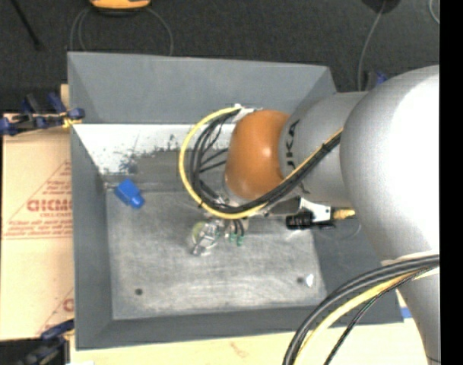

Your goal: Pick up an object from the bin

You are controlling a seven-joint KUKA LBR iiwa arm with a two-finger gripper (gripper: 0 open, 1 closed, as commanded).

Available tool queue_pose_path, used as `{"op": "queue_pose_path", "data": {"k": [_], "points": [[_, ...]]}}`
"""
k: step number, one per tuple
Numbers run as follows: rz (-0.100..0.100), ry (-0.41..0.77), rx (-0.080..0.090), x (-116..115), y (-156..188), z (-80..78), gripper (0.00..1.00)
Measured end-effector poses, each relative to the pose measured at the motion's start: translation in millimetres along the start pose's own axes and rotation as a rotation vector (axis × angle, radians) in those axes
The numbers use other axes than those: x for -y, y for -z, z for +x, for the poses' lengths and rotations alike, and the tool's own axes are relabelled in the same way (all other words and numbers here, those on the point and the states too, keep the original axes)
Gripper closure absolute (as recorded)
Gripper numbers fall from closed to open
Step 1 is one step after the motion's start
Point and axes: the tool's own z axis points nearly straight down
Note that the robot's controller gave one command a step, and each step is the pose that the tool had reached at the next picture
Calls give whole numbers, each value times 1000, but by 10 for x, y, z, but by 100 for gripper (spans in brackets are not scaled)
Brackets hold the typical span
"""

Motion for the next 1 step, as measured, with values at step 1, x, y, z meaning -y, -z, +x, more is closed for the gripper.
{"op": "queue_pose_path", "data": {"k": [1], "points": [[8,124,-13,-19,1654,29,100]]}}
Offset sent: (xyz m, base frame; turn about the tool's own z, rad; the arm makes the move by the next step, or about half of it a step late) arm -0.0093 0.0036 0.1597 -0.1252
